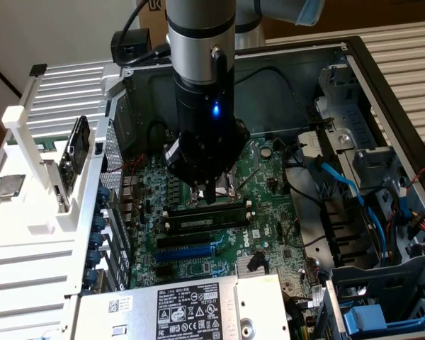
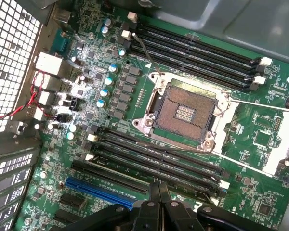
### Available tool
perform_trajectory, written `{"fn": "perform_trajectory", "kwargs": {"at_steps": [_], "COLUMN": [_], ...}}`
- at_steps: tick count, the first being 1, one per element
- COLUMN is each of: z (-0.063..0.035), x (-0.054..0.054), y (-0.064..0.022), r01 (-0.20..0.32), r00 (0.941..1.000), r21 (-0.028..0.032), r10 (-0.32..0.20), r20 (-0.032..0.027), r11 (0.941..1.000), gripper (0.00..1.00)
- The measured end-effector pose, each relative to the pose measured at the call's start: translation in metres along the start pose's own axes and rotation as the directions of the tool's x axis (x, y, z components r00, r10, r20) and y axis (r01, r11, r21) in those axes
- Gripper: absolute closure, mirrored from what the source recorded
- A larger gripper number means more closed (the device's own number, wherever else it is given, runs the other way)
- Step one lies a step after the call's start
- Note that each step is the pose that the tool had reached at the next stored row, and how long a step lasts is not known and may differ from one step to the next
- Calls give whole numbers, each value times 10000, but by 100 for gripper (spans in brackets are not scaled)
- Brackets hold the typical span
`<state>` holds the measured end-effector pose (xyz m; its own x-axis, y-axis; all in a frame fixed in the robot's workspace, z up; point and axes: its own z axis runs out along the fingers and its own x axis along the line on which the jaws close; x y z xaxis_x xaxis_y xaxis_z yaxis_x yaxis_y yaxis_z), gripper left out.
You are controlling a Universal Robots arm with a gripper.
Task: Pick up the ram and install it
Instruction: 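Press down the ram until it locks into place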
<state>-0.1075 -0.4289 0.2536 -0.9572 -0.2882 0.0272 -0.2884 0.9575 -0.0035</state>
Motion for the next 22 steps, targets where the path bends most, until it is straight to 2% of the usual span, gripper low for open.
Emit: {"fn": "perform_trajectory", "kwargs": {"at_steps": [4, 5, 12, 18, 19, 22], "z": [0, 0, 0, 0, 0, 0], "x": [0, -1, 0, 0, 0, 0], "y": [0, 0, 0, 0, 0, 0], "r01": [-516, -1031, -1931, -2693, -2946, -3314], "r00": [9987, 9947, 9812, 9630, 9556, 9435], "r21": [2, 2, -2, -14, -18, -26], "r10": [516, 1031, 1931, 2693, 2946, 3314], "r20": [-7, -12, -23, -30, -33, -38], "r11": [9987, 9947, 9812, 9630, 9556, 9435], "gripper": [90, 90, 90, 90, 90, 90]}}
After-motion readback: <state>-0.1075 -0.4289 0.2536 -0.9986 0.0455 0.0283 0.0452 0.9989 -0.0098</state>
